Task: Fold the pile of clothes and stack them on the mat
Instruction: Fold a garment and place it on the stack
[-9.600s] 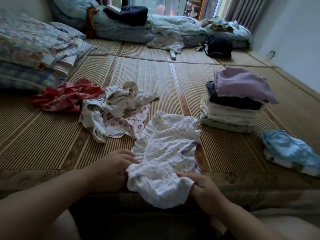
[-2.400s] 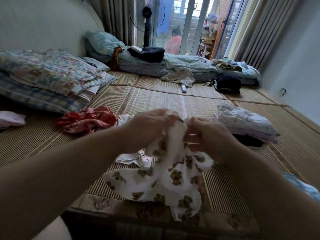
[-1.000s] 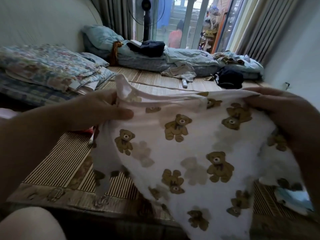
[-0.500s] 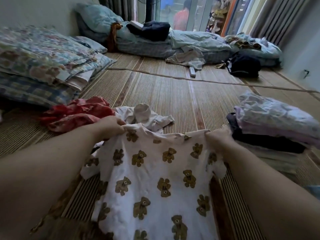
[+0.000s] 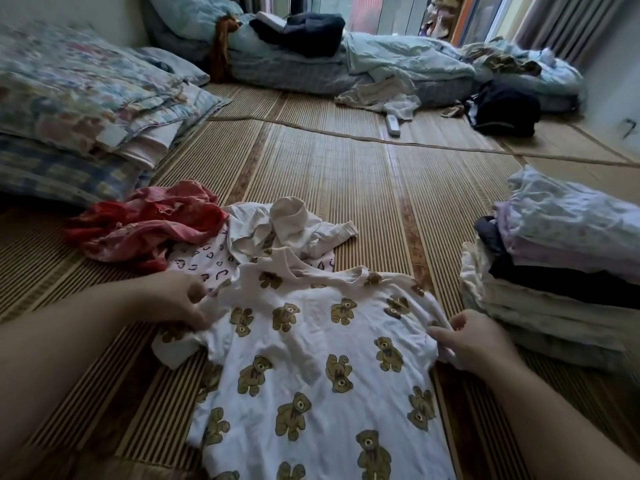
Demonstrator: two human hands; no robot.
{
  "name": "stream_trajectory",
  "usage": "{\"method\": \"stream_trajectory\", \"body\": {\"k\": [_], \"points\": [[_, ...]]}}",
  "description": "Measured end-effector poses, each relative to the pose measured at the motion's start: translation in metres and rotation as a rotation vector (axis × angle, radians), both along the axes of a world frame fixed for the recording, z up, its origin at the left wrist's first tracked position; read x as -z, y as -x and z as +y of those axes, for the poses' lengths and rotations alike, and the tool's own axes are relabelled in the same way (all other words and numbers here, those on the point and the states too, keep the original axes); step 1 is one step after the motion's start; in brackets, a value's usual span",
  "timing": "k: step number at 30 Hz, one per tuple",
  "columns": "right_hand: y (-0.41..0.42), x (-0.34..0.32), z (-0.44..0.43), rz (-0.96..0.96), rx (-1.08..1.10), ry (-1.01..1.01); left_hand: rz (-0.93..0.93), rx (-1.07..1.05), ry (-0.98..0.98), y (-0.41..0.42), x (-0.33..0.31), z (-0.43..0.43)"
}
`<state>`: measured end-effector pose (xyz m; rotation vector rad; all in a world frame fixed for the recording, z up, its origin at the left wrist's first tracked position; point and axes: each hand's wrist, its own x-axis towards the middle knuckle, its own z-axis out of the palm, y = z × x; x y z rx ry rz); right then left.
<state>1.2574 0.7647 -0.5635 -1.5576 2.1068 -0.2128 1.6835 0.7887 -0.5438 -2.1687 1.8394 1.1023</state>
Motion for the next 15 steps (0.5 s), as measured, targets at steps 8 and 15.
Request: {"method": "stream_trajectory", "body": {"k": [8, 15], "points": [[0.015, -0.020, 0.015, -0.617, 0.247, 0.057, 0.191, -0.297, 0.163, 0.000, -0.021, 0.026], [-0.004, -0.068, 0.012, -0.626, 0.160, 0.176, 0.432, -0.371, 0.251, 0.037, -0.068, 0.017]]}}
